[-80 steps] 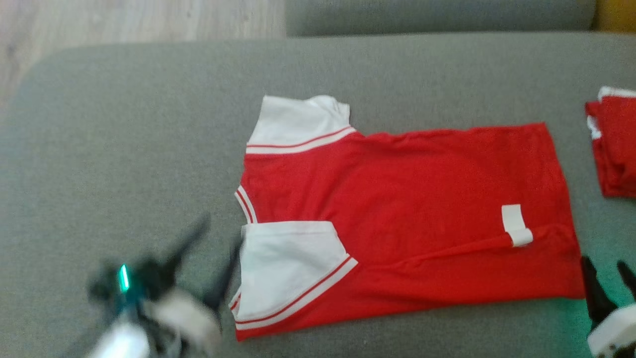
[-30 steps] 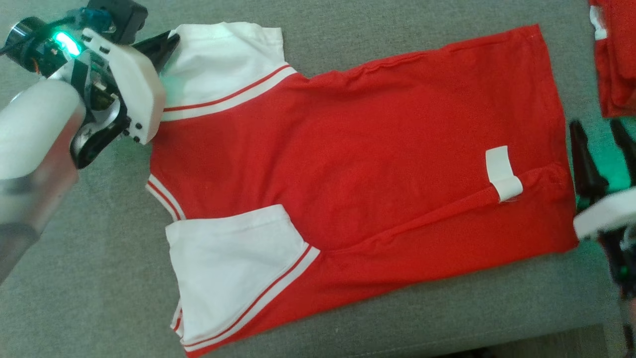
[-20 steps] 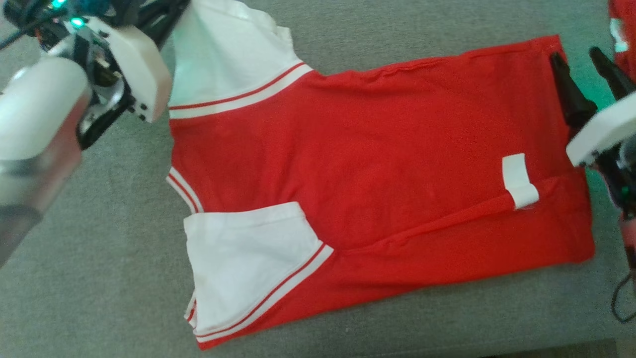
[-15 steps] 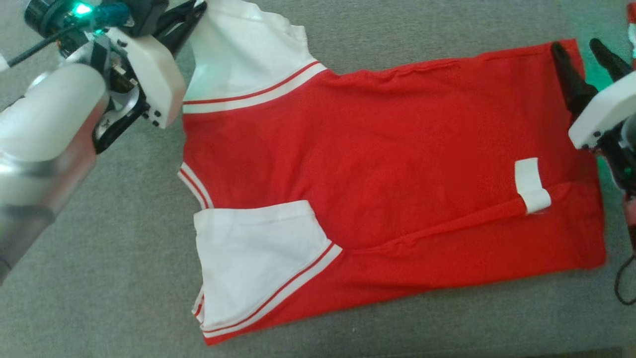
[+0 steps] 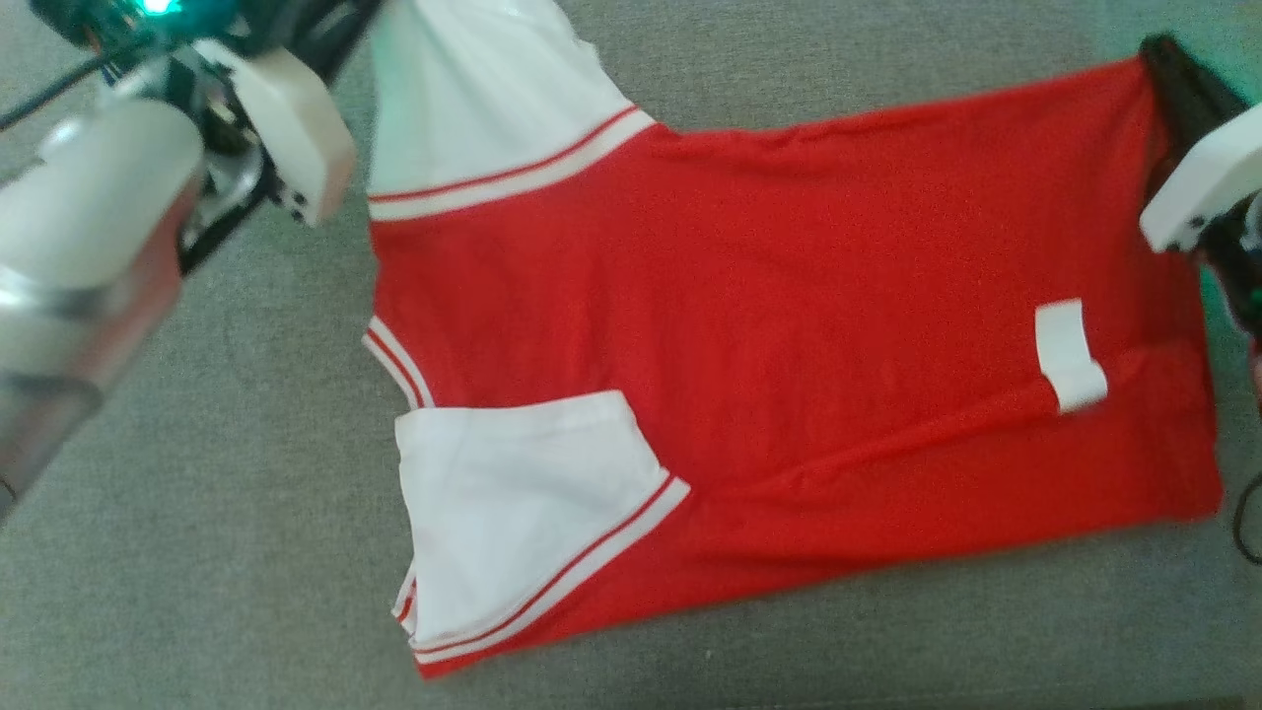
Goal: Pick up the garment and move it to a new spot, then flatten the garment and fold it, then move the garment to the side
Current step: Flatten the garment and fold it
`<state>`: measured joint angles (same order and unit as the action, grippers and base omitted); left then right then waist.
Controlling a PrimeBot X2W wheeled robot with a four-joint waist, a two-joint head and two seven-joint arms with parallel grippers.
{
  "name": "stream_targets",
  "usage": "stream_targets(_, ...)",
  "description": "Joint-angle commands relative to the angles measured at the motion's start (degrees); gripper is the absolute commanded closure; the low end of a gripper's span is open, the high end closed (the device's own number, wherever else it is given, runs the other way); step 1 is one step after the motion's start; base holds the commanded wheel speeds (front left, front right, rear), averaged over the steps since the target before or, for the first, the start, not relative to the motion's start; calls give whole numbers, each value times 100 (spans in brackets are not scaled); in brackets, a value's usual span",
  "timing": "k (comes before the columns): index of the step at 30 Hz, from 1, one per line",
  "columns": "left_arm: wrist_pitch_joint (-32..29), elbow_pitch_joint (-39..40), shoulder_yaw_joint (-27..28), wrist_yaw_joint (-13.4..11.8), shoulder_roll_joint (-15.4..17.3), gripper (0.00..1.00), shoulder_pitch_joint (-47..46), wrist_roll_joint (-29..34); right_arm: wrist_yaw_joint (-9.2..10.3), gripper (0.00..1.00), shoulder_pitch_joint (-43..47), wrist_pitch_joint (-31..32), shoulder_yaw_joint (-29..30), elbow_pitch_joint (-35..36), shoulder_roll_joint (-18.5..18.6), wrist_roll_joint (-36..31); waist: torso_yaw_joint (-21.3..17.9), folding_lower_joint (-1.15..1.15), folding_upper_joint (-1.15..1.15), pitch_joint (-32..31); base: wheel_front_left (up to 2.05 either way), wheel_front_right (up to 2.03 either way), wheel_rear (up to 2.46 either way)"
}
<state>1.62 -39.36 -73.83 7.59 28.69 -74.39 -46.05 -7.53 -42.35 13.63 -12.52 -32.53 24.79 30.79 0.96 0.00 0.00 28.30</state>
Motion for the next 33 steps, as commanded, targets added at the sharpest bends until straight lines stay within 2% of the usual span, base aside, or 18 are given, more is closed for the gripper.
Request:
stream_targets(1,145,-30,228,-13,211,100,-461,77,4,100,-161,-109,6,183,126,47,-9,0,0,3,0,0,0)
stream_targets(9,1128,-518,511,-317,54,100,-1018,397,4,100,-758,-731,228,4,136,109,12,0,0,3,0,0,0)
stream_targets(14,1044,-576,487,-148,6,100,-725,128,4,100,-622,-790,141,-116,130,230,61,0,0,-200,0,0,0)
stream_targets(18,1081,-341,416,-126,151,100,-225,6,4,100,-274,-913,96,-149,129,377,104,0,0,-458,0,0,0)
stream_targets(24,1177,679,336,-550,570,100,1037,-184,4,100,596,-1094,-18,-1,254,461,247,0,0,-995,0,0,0)
stream_targets(25,1177,679,336,-550,570,100,1037,-184,4,100,596,-1094,-18,-1,254,461,247,0,0,-995,0,0,0)
stream_targets(33,1183,2488,227,-1403,1183,100,2646,-443,4,100,1726,-1181,58,164,301,432,328,0,0,-1457,0,0,0)
